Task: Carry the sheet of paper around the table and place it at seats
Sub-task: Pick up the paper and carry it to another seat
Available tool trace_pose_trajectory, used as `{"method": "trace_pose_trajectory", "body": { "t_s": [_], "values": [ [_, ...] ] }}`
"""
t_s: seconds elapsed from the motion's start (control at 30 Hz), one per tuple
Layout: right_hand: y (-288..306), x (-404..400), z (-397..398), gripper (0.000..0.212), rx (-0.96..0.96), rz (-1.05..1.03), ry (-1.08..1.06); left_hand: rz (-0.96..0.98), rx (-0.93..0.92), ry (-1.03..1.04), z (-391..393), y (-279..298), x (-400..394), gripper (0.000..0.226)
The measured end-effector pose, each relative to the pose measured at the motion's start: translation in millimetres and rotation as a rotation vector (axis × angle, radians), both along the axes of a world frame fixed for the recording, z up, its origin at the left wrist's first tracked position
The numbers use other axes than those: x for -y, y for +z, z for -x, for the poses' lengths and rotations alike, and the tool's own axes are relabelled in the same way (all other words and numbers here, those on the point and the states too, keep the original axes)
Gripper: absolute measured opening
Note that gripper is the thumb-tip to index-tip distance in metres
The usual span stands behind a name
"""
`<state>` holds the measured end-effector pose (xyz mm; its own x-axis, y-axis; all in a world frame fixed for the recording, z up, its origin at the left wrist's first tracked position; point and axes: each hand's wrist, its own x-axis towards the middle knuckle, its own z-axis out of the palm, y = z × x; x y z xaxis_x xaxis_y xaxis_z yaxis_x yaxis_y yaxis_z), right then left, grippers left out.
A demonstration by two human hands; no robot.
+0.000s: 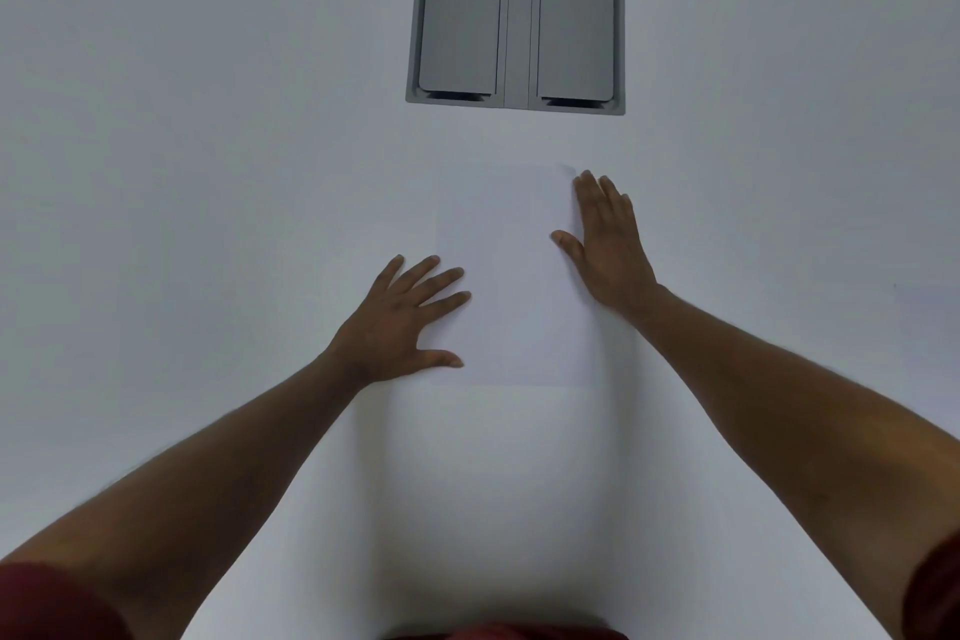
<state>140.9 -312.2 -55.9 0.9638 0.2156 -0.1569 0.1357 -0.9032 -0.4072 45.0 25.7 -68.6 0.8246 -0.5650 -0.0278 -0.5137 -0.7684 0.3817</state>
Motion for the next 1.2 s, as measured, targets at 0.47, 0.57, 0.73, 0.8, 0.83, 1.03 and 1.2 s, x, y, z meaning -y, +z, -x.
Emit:
{"method": "trace_pose_trajectory", "body": {
  "t_s": [0.47,0.57,0.73,0.8,0.83,1.03,1.2],
  "values": [
    [19,-18,18,0.096,-0.128,-0.444,-0.467,-0.002,0.011,0.006,0,-1,-1,0.093],
    [16,-14,13,0.094,-0.046,-0.113,-0.269,-0.007,0.009,0.005,0,-1,0,0.093],
    [3,3,-1,0.088,-0.042,0.028,-0.115,-0.014,0.006,0.003,1,-2,0,0.094],
    [1,6,1,0.085,-0.008,0.041,-0.098,-0.004,0.009,0.004,0,-2,1,0.094],
    [0,5,1,0.084,0.001,0.036,-0.092,0.000,0.011,0.006,-1,-1,1,0.094],
    [1,-4,10,0.072,0.113,0.089,-0.046,-0.001,0.015,0.010,0,-3,-1,0.092],
    [5,-13,10,0.070,0.113,-0.054,-0.134,0.003,0.024,0.010,-1,-2,0,0.092]
  ]
}}
